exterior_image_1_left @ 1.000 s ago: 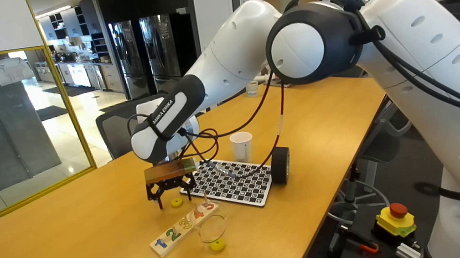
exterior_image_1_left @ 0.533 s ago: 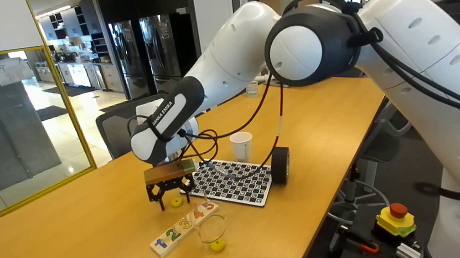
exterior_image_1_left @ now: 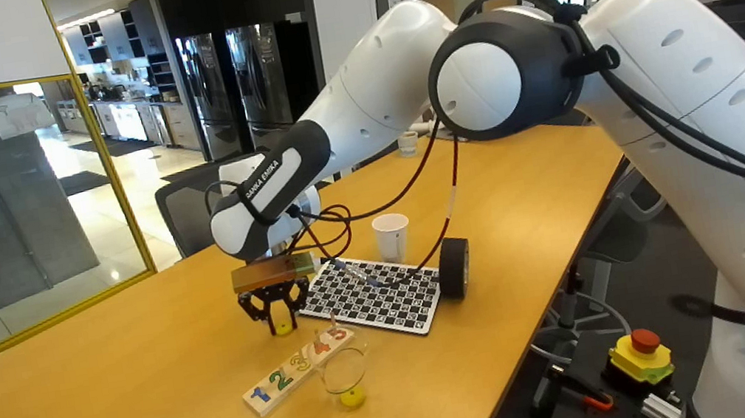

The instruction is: Pick up the yellow objects from the table and put them in the colorless cup, then pick up the orange objects from the table and put them in the white cup

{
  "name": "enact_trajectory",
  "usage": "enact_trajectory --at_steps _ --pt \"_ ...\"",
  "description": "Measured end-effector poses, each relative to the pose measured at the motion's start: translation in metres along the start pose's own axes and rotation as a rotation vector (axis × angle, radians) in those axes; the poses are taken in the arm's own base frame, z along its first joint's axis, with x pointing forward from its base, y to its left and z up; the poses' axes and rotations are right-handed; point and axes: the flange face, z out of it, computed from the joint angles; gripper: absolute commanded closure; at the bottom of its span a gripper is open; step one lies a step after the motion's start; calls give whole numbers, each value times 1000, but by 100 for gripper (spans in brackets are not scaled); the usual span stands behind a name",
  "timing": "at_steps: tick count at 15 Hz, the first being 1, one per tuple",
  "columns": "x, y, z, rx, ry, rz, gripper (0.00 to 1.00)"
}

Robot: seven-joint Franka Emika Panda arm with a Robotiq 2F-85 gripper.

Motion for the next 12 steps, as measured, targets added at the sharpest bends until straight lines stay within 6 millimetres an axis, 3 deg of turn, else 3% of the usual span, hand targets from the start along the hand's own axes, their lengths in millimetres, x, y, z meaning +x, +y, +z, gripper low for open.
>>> enact_trajectory --at_steps 4,7,12 --pt "0 -1 -7 -3 14 -4 80" --pt "-7 -3 -35 3 49 -9 80" --pt "-55 5 -94 -6 104 -38 80"
